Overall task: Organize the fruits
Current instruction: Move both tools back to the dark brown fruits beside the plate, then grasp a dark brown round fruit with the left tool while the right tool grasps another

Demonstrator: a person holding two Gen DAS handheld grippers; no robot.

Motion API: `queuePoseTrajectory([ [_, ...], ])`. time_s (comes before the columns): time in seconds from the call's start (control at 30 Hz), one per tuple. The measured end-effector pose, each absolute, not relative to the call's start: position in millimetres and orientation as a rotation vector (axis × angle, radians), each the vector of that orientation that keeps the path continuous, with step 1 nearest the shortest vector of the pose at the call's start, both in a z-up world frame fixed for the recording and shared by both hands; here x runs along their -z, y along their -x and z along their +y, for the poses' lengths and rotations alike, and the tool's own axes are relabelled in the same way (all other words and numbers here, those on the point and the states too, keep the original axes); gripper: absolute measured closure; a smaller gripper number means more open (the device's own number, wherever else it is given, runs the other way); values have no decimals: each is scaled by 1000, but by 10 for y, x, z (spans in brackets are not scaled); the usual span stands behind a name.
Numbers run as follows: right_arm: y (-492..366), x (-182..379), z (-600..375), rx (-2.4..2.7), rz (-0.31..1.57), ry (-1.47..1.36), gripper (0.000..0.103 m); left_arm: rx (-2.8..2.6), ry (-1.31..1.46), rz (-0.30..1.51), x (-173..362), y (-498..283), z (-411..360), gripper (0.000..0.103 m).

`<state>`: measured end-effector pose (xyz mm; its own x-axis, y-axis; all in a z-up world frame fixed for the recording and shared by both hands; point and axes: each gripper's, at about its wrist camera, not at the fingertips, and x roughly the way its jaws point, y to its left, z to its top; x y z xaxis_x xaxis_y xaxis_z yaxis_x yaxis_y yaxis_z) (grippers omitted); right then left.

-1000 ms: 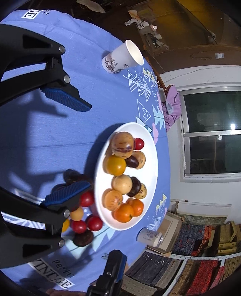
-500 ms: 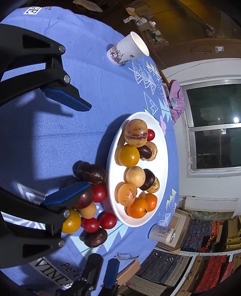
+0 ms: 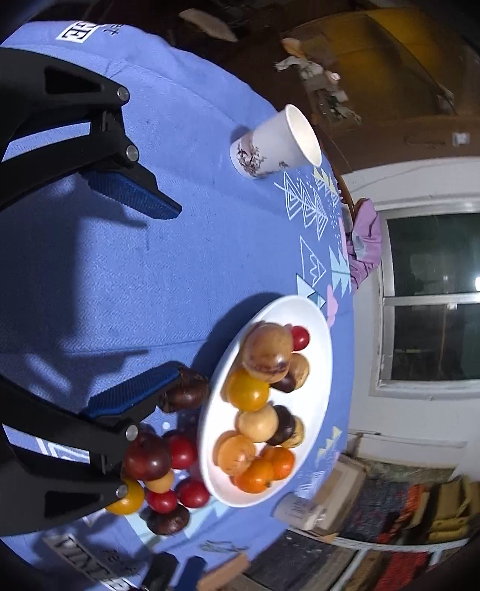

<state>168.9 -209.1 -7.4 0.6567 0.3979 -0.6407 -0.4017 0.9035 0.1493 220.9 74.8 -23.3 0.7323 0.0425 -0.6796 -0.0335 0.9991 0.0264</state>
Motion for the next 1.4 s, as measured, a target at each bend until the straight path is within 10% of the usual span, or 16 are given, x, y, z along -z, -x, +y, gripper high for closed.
queuePoseTrajectory([
  [1.23,-1851,387,-1977,-429,833,-26,42,83,-24,900,539,-2564,533,22],
  [1.4,-1924,429,-2046,-448,859,-100,46,91,-8,904,543,-2569,547,50],
])
